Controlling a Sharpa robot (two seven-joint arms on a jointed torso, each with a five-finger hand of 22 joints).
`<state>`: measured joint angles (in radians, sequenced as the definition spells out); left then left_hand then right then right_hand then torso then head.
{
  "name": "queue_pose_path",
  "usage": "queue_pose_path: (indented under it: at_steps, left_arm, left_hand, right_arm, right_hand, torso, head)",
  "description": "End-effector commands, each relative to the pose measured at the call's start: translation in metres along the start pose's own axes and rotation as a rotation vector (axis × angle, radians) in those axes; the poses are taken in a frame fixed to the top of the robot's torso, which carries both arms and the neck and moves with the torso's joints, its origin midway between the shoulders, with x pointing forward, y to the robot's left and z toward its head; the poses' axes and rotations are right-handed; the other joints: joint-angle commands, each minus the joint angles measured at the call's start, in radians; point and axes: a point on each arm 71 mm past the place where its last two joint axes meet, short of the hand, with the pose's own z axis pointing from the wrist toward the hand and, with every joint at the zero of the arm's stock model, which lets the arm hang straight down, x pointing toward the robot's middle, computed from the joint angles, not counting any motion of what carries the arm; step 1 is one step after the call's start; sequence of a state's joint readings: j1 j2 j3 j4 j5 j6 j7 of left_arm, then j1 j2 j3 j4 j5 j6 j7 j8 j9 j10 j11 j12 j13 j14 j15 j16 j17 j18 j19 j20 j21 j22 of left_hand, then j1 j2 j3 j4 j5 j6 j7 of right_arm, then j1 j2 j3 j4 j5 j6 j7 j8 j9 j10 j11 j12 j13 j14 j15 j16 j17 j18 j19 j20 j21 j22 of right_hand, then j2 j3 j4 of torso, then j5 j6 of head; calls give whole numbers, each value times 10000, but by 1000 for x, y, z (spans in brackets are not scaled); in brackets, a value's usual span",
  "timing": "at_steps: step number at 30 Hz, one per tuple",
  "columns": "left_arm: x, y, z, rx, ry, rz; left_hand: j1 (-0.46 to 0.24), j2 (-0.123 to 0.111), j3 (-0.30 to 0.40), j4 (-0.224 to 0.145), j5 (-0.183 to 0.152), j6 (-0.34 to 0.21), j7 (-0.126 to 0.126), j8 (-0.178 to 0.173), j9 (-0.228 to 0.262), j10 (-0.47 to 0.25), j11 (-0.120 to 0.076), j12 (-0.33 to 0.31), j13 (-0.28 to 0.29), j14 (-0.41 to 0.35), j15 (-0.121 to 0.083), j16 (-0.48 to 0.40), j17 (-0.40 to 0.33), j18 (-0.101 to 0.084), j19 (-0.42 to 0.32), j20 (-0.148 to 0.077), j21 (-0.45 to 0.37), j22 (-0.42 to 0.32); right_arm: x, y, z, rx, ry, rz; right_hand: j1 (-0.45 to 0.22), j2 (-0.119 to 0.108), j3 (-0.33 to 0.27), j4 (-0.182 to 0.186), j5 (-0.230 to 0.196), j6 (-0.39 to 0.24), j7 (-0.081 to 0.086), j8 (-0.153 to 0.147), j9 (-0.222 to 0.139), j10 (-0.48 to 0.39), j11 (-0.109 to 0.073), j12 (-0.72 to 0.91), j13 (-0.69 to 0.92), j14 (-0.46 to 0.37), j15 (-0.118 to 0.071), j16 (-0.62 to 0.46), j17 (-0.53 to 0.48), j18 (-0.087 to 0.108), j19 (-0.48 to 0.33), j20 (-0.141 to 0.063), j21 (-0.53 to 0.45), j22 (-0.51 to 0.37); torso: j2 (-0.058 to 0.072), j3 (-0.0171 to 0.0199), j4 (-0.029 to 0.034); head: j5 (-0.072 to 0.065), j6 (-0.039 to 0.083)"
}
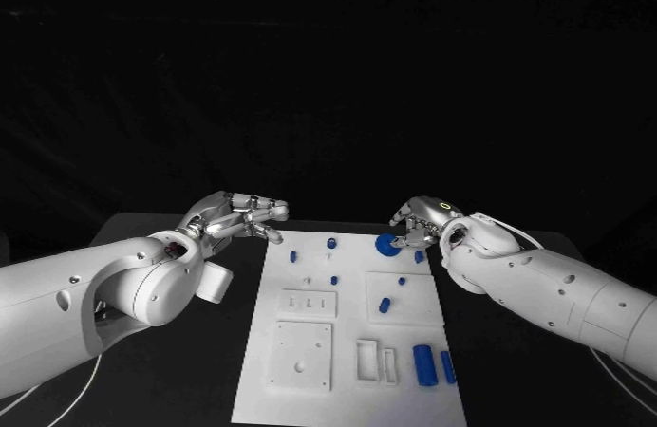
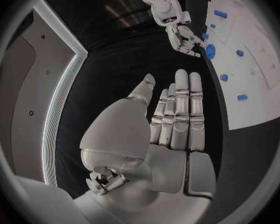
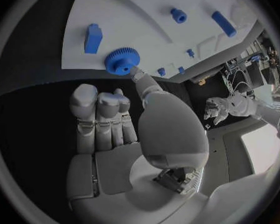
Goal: Assemble the parts on the task board
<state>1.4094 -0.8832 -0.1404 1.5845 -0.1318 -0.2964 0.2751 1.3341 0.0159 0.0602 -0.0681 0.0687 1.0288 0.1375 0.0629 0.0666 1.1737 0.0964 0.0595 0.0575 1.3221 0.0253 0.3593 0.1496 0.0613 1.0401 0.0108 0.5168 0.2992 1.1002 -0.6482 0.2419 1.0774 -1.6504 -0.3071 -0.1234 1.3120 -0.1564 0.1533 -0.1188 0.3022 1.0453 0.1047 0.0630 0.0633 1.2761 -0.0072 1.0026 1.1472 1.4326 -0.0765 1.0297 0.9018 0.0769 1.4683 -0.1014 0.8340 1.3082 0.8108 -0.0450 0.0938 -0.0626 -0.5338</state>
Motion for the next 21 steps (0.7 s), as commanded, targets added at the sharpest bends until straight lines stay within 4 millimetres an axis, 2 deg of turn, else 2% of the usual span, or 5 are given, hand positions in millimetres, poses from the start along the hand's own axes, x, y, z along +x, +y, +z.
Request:
queue_pose_path:
  at_steps: [1,4,14,21]
  left_arm:
    - [2,-2,1,103,215,12]
    - [2,-1,1,102,218,18]
    - [3,-2,1,106,257,31]
    - [4,-1,2,102,277,37]
  left_hand:
    - [-51,17,-43,-44,10,-57,5,4,-12,-66,17,3,16,71,29,-49,-9,21,46,1,-28,-11]
    - [-51,17,-43,-44,10,-57,5,4,-12,-66,17,3,16,71,29,-49,-9,21,46,1,-28,-11]
    - [-51,17,-43,-44,10,-57,5,4,-12,-66,17,3,16,71,29,-49,-9,21,46,1,-28,-11]
    - [-51,17,-43,-44,10,-57,5,4,-12,-66,17,3,16,71,29,-49,-9,21,46,1,-28,-11]
  right_arm:
    - [7,0,0,-97,581,-122]
    - [9,-1,0,-73,669,-136]
    - [15,0,2,-59,869,-81]
    - [17,2,4,-30,892,71]
  right_hand:
    - [1,77,-51,109,54,-73,18,-8,3,84,31,68,44,77,35,-10,143,50,422,70,-56,495]
    - [4,84,-64,123,67,-54,16,-8,2,92,30,127,98,77,34,8,218,45,453,69,-109,596]
    - [14,96,-72,108,44,-33,14,-7,3,99,30,151,121,85,38,30,260,36,466,73,-94,657]
    - [-67,131,-127,149,-15,-20,9,-8,3,104,32,167,134,88,38,51,301,35,477,72,-114,711]
  torso:
    - [-13,-10,2]
    - [-19,-11,-7]
    - [-21,-10,-14]
    - [-17,-11,3]
  head:
    - [4,-26]
    - [28,-53]
    - [-10,-61]
    - [-17,-57]
